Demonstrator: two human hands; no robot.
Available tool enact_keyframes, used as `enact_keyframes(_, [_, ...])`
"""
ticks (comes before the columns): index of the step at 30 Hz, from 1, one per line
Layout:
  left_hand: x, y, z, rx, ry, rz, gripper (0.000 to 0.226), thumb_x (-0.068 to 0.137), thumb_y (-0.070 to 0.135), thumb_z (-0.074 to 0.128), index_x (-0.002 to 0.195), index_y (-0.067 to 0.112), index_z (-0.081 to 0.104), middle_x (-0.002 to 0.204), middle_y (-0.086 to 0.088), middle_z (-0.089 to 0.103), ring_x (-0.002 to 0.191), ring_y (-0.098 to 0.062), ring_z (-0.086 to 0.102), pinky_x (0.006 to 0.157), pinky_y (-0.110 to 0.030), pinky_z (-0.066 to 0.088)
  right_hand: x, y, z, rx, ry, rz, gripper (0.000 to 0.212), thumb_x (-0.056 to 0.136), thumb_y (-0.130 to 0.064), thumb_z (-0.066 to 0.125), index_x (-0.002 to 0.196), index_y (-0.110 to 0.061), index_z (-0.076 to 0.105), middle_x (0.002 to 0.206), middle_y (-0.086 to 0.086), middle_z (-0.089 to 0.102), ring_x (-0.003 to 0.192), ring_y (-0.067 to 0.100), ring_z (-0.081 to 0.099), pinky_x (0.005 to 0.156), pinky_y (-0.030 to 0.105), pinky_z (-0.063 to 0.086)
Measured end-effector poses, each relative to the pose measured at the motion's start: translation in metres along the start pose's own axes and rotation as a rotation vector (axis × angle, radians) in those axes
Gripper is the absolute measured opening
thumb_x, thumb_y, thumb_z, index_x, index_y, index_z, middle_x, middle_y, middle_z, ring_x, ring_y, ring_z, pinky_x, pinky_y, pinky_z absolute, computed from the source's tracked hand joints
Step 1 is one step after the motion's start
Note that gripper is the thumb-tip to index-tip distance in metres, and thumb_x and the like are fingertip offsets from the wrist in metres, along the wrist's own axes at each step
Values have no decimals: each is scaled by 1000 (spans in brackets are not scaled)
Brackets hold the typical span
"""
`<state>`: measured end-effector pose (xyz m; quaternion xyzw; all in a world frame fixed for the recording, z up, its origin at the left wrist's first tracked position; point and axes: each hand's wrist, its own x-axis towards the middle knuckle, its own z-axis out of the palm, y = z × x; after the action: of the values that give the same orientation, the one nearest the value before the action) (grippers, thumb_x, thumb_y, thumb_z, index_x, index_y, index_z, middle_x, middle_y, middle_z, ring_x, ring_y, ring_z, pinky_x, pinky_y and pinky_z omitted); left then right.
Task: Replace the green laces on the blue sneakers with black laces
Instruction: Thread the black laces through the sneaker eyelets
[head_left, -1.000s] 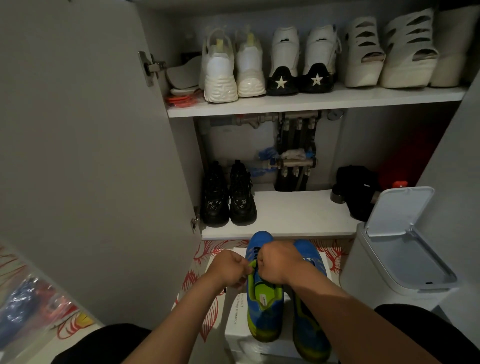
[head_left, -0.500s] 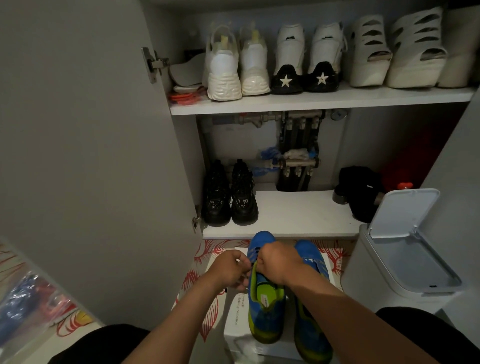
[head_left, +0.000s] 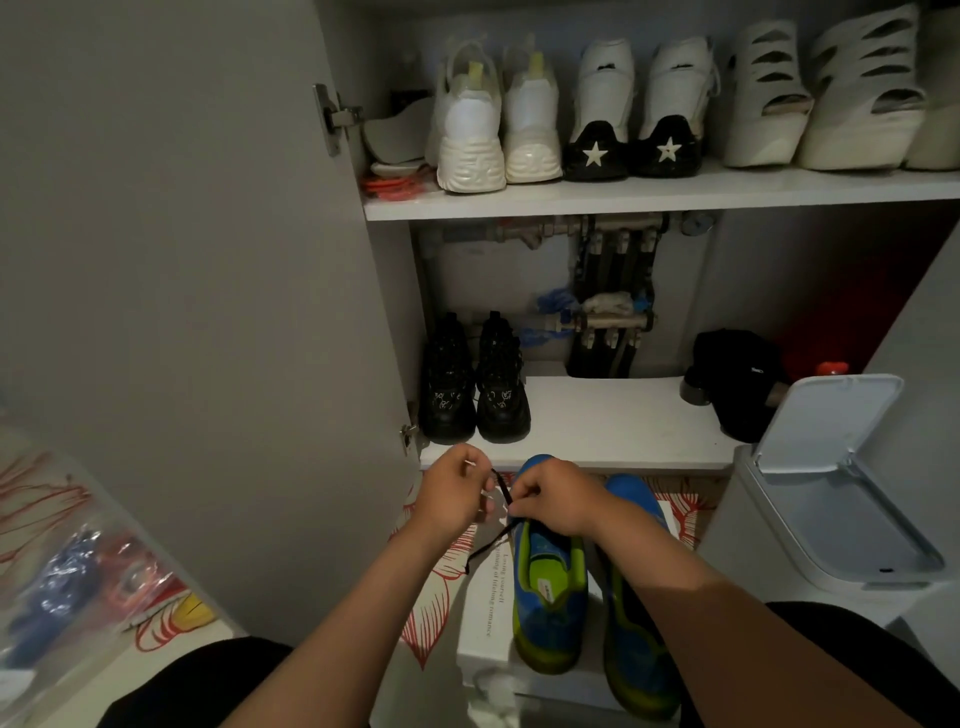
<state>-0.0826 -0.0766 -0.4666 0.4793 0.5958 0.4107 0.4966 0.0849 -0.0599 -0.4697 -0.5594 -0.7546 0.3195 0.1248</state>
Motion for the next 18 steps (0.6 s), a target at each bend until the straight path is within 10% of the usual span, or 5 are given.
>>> enact_keyframes(11, [-14,-6,-1,135,-299,-105,13,98,9,54,98,9,67,85,-13,63,70,-21,61,58,-28,52,5,-29,-11,501,161,-22,13,85,-20,78,74,-27,77,73,-2,75,61,3,63,60,18,50])
enact_keyframes(18, [0,-3,3,102,-53,-8,21,95,22,62,84,8,73,71,-4,69,56,-12,63,51,-25,49,7,-31,-25,587,207,-20,5,89,-18,73,92,-21,77,64,-17,70,44,-8,53,46,7,40])
